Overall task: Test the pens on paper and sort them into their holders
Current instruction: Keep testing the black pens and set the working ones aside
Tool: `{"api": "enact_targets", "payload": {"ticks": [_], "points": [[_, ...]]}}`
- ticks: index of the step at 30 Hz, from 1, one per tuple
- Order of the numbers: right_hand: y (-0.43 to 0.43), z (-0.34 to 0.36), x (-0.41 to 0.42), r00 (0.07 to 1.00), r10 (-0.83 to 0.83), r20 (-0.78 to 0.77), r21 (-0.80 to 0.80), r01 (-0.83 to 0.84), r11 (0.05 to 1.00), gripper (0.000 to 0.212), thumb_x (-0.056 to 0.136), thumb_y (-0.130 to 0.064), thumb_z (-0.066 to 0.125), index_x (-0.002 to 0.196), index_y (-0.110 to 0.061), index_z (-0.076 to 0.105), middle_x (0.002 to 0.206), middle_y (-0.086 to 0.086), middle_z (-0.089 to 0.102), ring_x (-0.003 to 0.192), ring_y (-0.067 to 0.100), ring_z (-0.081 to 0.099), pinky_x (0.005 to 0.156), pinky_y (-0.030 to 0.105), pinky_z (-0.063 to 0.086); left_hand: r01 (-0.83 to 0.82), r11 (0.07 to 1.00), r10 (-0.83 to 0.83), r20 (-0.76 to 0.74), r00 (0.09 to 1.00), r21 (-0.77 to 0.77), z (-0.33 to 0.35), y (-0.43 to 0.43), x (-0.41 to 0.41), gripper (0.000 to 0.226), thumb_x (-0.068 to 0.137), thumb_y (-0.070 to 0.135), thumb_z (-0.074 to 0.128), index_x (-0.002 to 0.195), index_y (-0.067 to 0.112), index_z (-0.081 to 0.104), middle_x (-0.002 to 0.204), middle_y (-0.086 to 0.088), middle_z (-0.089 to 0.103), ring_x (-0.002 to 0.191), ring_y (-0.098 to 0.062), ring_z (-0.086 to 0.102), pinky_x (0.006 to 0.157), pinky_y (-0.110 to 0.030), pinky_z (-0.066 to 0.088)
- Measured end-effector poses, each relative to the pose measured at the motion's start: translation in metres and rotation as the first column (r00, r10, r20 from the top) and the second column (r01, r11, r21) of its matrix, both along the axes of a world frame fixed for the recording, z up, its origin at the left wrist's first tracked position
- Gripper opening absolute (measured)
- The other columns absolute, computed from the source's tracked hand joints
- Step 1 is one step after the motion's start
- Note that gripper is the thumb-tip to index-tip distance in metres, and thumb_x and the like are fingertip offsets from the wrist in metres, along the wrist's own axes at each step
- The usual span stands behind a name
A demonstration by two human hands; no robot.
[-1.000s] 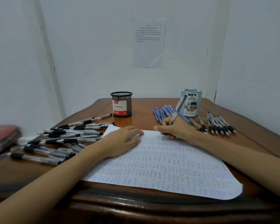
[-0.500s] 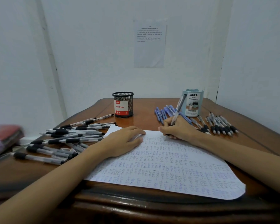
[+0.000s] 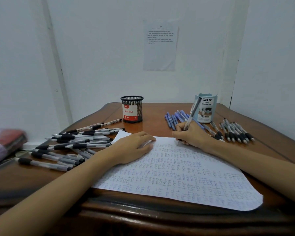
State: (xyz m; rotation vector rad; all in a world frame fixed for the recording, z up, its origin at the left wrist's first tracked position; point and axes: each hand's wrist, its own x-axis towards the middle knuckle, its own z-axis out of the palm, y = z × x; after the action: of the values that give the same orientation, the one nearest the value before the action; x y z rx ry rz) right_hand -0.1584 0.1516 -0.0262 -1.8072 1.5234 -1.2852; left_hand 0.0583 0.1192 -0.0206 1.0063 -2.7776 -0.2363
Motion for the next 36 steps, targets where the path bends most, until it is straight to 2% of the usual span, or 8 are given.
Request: {"api": "enact_targets", "payload": {"ticks": [8, 12, 18, 23, 26, 29, 31, 36], "points": [[-0.002, 0.000, -0.001, 0.999, 0.002, -0.035, -0.039, -0.003, 0.999, 0.043, 0.084, 0.005, 0.057, 0.047, -0.010, 0.040, 0.041, -0.004, 0.037, 0.036, 0.000, 0.038, 0.045, 0.013, 0.036, -0.004, 1.000, 0.004, 0.005, 1.000, -0.001, -0.001, -0.001, 0.000, 0.042, 0.100, 0.039, 0.032, 0.139, 0.027, 0.039, 0.144, 0.008, 0.037, 0.126, -0.007, 0.039, 0.104, -0.025, 0.032], [-0.001, -0.002, -0.001, 0.999, 0.034, -0.036, -0.059, -0.036, 0.998, 0.042, 0.087, -0.007, 0.064, 0.050, -0.011, 0.043, 0.040, -0.004, 0.043, 0.037, 0.002, 0.042, 0.046, 0.015, 0.039, -0.007, 1.000, 0.007, 0.004, 1.000, 0.003, 0.000, 0.000, -0.001, 0.042, 0.100, 0.038, 0.033, 0.139, 0.026, 0.038, 0.144, 0.008, 0.037, 0.126, -0.007, 0.038, 0.104, -0.025, 0.031], [-0.003, -0.003, -0.002, 0.999, -0.014, -0.042, -0.049, 0.012, 0.999, 0.046, 0.086, 0.004, 0.056, 0.047, -0.012, 0.038, 0.035, -0.011, 0.036, 0.037, 0.000, 0.039, 0.049, 0.015, 0.035, -0.004, 1.000, 0.004, 0.000, 1.000, 0.002, 0.000, 0.002, 0.000, 0.042, 0.100, 0.038, 0.032, 0.139, 0.025, 0.039, 0.144, 0.007, 0.037, 0.126, -0.008, 0.039, 0.106, -0.029, 0.033], [-0.001, -0.002, 0.000, 0.999, -0.006, -0.049, -0.054, 0.003, 0.999, 0.044, 0.088, -0.005, 0.061, 0.049, -0.012, 0.041, 0.037, -0.010, 0.040, 0.037, 0.001, 0.040, 0.048, 0.015, 0.037, -0.008, 1.000, 0.008, 0.007, 1.000, 0.009, 0.001, 0.003, -0.001, 0.043, 0.100, 0.038, 0.033, 0.140, 0.025, 0.038, 0.145, 0.007, 0.037, 0.127, -0.008, 0.038, 0.106, -0.027, 0.032], [0.003, 0.001, 0.004, 1.000, 0.009, -0.001, -0.054, -0.009, 0.998, 0.043, 0.087, -0.024, 0.064, 0.052, -0.012, 0.041, 0.039, -0.008, 0.042, 0.035, 0.002, 0.038, 0.042, 0.013, 0.035, -0.006, 1.000, 0.006, 0.005, 1.000, 0.011, 0.001, 0.003, -0.001, 0.042, 0.100, 0.038, 0.033, 0.140, 0.025, 0.038, 0.144, 0.006, 0.037, 0.127, -0.008, 0.039, 0.106, -0.027, 0.032], [0.007, 0.006, 0.007, 0.999, -0.006, 0.053, -0.003, 0.006, 1.000, 0.050, 0.085, -0.050, 0.044, 0.055, -0.010, 0.049, 0.040, -0.007, 0.041, 0.037, 0.006, 0.034, 0.037, 0.012, 0.028, -0.003, 1.000, 0.003, 0.002, 1.000, 0.006, 0.000, 0.002, -0.001, 0.042, 0.100, 0.038, 0.033, 0.140, 0.025, 0.038, 0.145, 0.007, 0.037, 0.127, -0.008, 0.038, 0.105, -0.025, 0.031], [0.007, 0.010, 0.005, 0.994, -0.062, 0.087, 0.005, 0.062, 0.998, 0.055, 0.093, -0.048, 0.037, 0.055, -0.011, 0.048, 0.044, -0.003, 0.035, 0.040, 0.008, 0.030, 0.038, 0.012, 0.026, -0.002, 1.000, 0.002, 0.000, 1.000, 0.013, 0.000, 0.002, -0.001, 0.042, 0.100, 0.038, 0.033, 0.140, 0.025, 0.038, 0.145, 0.007, 0.036, 0.128, -0.008, 0.038, 0.104, -0.023, 0.029], [0.008, 0.020, -0.004, 0.968, -0.155, 0.198, -0.009, 0.160, 0.987, 0.014, 0.088, -0.030, 0.061, 0.094, -0.020, 0.054, 0.053, -0.002, 0.043, 0.035, 0.001, 0.040, 0.035, 0.013, 0.033, -0.001, 1.000, 0.001, 0.005, 1.000, 0.005, 0.000, 0.001, -0.001, 0.042, 0.100, 0.038, 0.032, 0.140, 0.026, 0.038, 0.145, 0.008, 0.036, 0.127, -0.007, 0.037, 0.105, -0.024, 0.030]]}}
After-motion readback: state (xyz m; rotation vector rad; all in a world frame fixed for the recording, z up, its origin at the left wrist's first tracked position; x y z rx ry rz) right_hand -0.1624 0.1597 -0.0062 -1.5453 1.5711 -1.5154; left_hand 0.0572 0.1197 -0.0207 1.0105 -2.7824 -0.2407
